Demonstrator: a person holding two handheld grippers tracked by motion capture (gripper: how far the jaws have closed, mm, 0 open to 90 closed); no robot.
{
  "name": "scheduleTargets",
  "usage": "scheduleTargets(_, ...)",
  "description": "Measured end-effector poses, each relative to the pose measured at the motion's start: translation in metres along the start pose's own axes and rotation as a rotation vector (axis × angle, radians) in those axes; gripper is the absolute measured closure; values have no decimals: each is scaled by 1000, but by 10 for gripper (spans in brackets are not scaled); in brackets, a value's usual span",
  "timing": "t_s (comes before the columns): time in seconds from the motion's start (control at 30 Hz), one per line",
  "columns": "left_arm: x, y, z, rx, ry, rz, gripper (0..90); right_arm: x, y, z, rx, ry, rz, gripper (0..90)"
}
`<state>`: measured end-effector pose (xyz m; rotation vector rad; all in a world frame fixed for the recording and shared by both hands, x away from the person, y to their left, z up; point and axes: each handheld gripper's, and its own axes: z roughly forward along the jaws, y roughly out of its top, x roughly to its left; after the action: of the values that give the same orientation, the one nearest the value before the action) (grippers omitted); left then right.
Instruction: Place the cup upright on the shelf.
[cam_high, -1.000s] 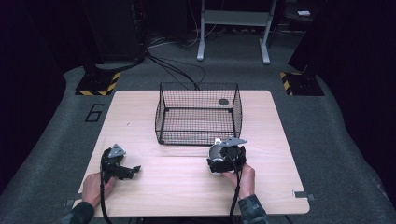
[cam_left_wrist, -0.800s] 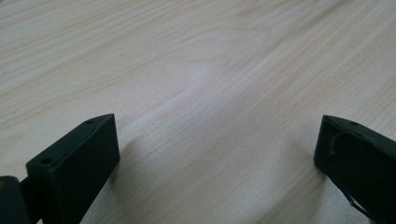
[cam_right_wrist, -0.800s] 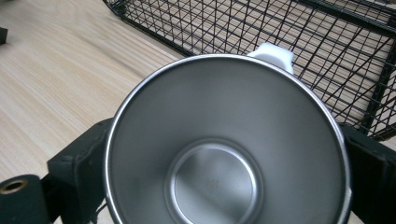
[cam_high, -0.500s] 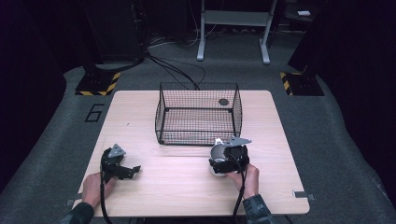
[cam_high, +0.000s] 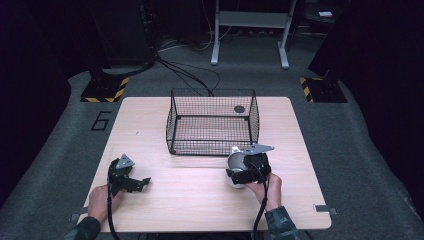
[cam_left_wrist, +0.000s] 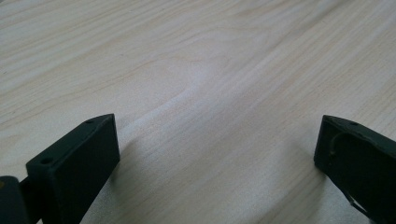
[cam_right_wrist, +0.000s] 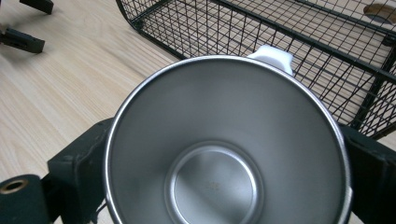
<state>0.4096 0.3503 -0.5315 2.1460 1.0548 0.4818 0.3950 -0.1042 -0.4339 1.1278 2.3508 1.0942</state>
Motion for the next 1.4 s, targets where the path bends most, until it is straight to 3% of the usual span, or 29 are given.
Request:
scheduleTargets(0.77, 0, 0, 0, -4, -2, -10, 2, -4, 29, -33, -39, 59, -62, 55)
scheduleTargets(1.4, 0, 0, 0, -2, -2, -7, 2, -9, 60, -44, -74, 99, -88, 55)
